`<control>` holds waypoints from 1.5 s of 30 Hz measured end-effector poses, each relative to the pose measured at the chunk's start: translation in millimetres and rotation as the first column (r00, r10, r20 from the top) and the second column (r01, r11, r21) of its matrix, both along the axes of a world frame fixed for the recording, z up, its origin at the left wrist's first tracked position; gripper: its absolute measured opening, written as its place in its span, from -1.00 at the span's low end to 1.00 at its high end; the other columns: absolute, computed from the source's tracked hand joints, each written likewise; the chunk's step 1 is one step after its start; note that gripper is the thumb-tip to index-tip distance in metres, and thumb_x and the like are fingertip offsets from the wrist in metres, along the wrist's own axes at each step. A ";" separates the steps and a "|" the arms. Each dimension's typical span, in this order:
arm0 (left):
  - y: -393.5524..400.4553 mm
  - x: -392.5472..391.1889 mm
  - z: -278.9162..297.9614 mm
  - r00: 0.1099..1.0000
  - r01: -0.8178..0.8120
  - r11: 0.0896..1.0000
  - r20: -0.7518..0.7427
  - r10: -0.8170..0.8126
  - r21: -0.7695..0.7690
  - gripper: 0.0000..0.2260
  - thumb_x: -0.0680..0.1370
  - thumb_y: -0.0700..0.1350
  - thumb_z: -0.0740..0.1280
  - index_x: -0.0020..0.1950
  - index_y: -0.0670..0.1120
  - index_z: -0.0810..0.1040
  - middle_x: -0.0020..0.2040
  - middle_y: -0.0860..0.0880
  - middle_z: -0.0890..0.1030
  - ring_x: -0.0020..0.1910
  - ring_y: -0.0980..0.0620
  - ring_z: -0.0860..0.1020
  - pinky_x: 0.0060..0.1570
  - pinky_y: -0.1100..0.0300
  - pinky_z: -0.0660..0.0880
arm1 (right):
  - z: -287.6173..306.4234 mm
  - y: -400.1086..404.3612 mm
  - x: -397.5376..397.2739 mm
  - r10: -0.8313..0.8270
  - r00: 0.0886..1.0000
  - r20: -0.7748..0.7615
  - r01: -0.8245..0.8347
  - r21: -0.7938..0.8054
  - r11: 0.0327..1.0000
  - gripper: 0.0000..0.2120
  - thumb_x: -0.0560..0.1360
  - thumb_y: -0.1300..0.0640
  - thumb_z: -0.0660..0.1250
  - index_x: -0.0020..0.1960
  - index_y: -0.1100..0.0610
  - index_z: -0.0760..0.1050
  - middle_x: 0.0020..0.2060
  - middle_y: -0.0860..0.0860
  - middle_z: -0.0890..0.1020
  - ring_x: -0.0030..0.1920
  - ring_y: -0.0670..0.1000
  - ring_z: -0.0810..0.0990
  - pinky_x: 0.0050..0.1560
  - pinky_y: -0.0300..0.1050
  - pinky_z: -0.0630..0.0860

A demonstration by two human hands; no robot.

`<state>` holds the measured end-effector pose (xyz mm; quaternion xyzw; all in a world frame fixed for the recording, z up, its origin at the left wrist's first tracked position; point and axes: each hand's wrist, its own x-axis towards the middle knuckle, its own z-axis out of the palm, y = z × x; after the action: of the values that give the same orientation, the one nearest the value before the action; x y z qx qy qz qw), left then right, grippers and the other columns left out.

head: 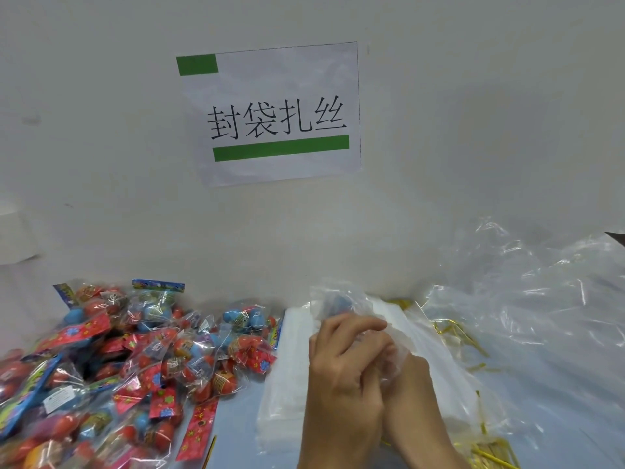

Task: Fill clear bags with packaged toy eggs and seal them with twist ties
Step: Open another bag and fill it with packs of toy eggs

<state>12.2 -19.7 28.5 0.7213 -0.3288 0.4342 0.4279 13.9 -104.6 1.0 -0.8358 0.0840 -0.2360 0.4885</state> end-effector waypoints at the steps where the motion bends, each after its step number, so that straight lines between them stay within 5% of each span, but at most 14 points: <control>1: 0.3 0.5 -0.1 1.000 0.004 1.000 -0.006 -0.004 -0.006 -0.79 0.36 -0.41 0.36 -0.16 -0.16 0.70 -0.02 0.06 0.67 0.06 0.15 0.53 -0.04 0.07 0.59 | -2.8 1.2 2.7 -0.040 0.999 -0.009 0.041 0.018 0.999 -0.71 0.51 0.13 0.26 -0.37 -0.07 0.41 -0.46 -0.11 0.53 -0.41 -0.19 0.49 -0.38 -0.35 0.38; 4: -0.2 0.8 0.5 0.999 0.032 0.999 -0.008 -0.032 -0.019 -0.78 0.36 -0.44 0.36 -0.14 -0.20 0.70 -0.04 0.03 0.67 0.04 0.13 0.54 -0.02 0.21 0.55 | -15.8 1.9 7.3 -0.108 0.987 -0.121 0.101 -0.064 0.993 -0.76 0.59 0.08 0.08 -0.25 0.00 0.33 -0.32 -0.12 0.44 -0.32 -0.18 0.42 -0.36 -0.32 0.34; 9: 3.8 -3.2 3.3 1.000 0.020 0.989 -0.019 -0.024 -0.148 -0.84 0.42 -0.20 0.47 -0.01 -0.14 0.72 0.04 0.05 0.67 0.09 0.14 0.58 0.07 0.25 0.55 | -2.7 -6.8 3.8 -0.071 0.992 -0.100 0.073 0.020 0.997 -0.81 0.57 -0.01 0.27 -0.20 -0.01 0.50 -0.26 -0.07 0.64 -0.23 -0.09 0.62 -0.34 -0.37 0.38; 13: 11.1 -5.0 7.2 0.949 -0.196 0.857 -0.312 0.044 -0.476 -0.78 0.54 -0.05 0.41 0.12 0.17 0.48 0.09 0.12 0.54 0.10 0.12 0.51 0.10 0.27 0.47 | 21.5 -8.0 0.5 0.052 0.997 -0.061 -0.007 0.578 0.816 -0.77 0.49 -0.01 0.48 -0.15 0.17 0.66 -0.38 0.06 0.70 -0.40 0.02 0.69 -0.37 -0.14 0.63; 16: 16.2 2.7 1.4 0.646 -0.213 0.835 -0.714 -0.270 -0.508 -0.55 0.42 0.22 0.35 0.25 0.14 0.37 0.20 0.13 0.49 0.18 0.12 0.47 0.23 0.12 0.41 | 29.1 -2.9 -4.3 0.165 0.984 0.074 -0.153 0.824 0.545 -0.82 0.56 0.19 0.39 0.00 0.33 0.62 -0.28 0.20 0.67 -0.29 0.18 0.64 -0.43 -0.11 0.57; 18: 14.3 7.2 -7.0 0.414 -0.051 0.852 -0.787 -0.456 -0.521 -0.35 0.31 0.29 0.34 0.32 0.02 0.44 0.19 0.04 0.62 0.18 0.02 0.58 0.20 0.03 0.49 | 30.5 -0.1 -5.5 0.205 0.966 0.160 -0.239 0.856 0.458 -0.70 0.51 0.09 0.39 0.10 0.31 0.62 -0.09 0.25 0.71 -0.15 0.22 0.62 -0.19 0.02 0.56; 20: 10.0 9.2 -14.1 0.256 0.087 0.805 -0.768 -0.587 -0.587 -0.41 0.31 0.24 0.40 0.25 -0.06 0.55 0.05 -0.03 0.71 0.04 0.00 0.68 -0.01 0.04 0.62 | 32.3 -1.6 -6.6 0.235 0.949 0.212 -0.290 0.879 0.378 -0.63 0.48 0.03 0.39 0.13 0.30 0.61 -0.03 0.27 0.70 -0.16 0.21 0.64 -0.17 0.05 0.58; 22: 8.2 10.8 -20.2 0.206 0.177 0.808 -0.782 -0.588 -0.561 -0.52 0.40 0.21 0.49 0.18 -0.06 0.60 0.03 0.02 0.71 0.04 0.08 0.68 -0.02 0.02 0.65 | 35.0 -6.9 -8.0 0.255 0.926 0.280 -0.345 0.901 0.262 -0.71 0.51 0.03 0.37 0.03 0.26 0.66 -0.14 0.21 0.68 -0.28 0.11 0.65 -0.36 -0.09 0.62; 26: 14.7 15.4 -26.5 0.169 0.241 0.840 -0.831 -0.530 -0.486 -0.56 0.37 0.21 0.40 0.16 0.02 0.61 0.09 0.15 0.69 0.12 0.18 0.63 0.01 0.10 0.62 | 35.2 -13.4 -8.3 0.258 0.907 0.333 -0.381 0.910 0.163 -0.68 0.58 0.03 0.30 -0.17 0.17 0.73 -0.21 0.15 0.68 -0.31 0.02 0.67 -0.34 -0.12 0.64; 29: 16.5 12.4 -23.5 0.216 0.189 0.872 -0.847 -0.486 -0.452 -0.50 0.38 0.31 0.45 0.17 0.03 0.57 0.08 0.16 0.68 0.07 0.25 0.60 -0.01 0.17 0.58 | 32.6 -10.9 -7.3 0.232 0.929 0.288 -0.338 0.915 0.221 -0.72 0.54 0.06 0.34 -0.21 0.20 0.70 -0.26 0.17 0.68 -0.36 0.03 0.66 -0.41 -0.14 0.61; 33: 23.2 9.1 -15.7 0.507 -0.033 0.858 -0.748 -0.428 -0.513 -0.34 0.23 0.32 0.38 0.30 0.19 0.38 0.26 0.18 0.49 0.17 0.22 0.51 0.20 0.04 0.52 | 29.9 -20.4 -3.7 0.065 0.995 0.081 -0.102 0.666 0.739 -0.87 0.49 0.15 0.49 -0.19 0.19 0.68 -0.28 0.14 0.73 -0.29 0.09 0.72 -0.20 -0.03 0.67; 36: 33.1 7.2 -8.1 0.753 -0.038 0.857 -0.579 -0.313 -0.514 -0.40 0.29 0.30 0.40 0.30 0.45 0.31 0.39 0.36 0.34 0.32 0.37 0.35 0.15 0.28 0.39 | 40.8 -26.0 -11.0 0.153 0.988 -0.030 -0.133 0.350 0.927 -0.85 0.50 -0.01 0.48 -0.12 0.07 0.69 -0.28 -0.06 0.74 -0.29 -0.05 0.72 -0.20 -0.08 0.67; 40: 44.3 11.6 -7.9 0.839 0.040 0.989 -0.534 -0.110 -0.141 -0.40 0.30 0.31 0.39 0.29 0.60 0.28 0.44 0.56 0.07 0.49 0.38 0.09 0.40 0.18 0.14 | 51.8 -22.9 -18.8 0.247 0.930 -0.273 -0.244 0.047 0.969 -0.63 0.44 -0.29 0.39 -0.11 0.03 0.64 -0.25 -0.05 0.73 -0.25 -0.02 0.68 -0.17 -0.02 0.63; 45: 44.6 14.9 -10.7 0.851 0.011 0.989 -0.517 -0.087 -0.148 -0.95 0.34 0.07 0.46 -0.23 0.17 0.70 0.21 0.38 0.49 0.31 0.36 0.36 0.16 0.57 0.24 | 64.4 -24.4 -31.4 0.413 0.857 -0.308 -0.426 0.027 0.904 -0.64 0.57 -0.22 0.27 -0.13 0.03 0.62 -0.34 -0.09 0.64 -0.35 -0.08 0.55 -0.22 -0.14 0.53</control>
<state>27.1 24.9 17.8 0.7717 -0.1873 0.2328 0.5614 -17.5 -129.0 65.5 -0.8704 -0.0304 0.0068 0.4913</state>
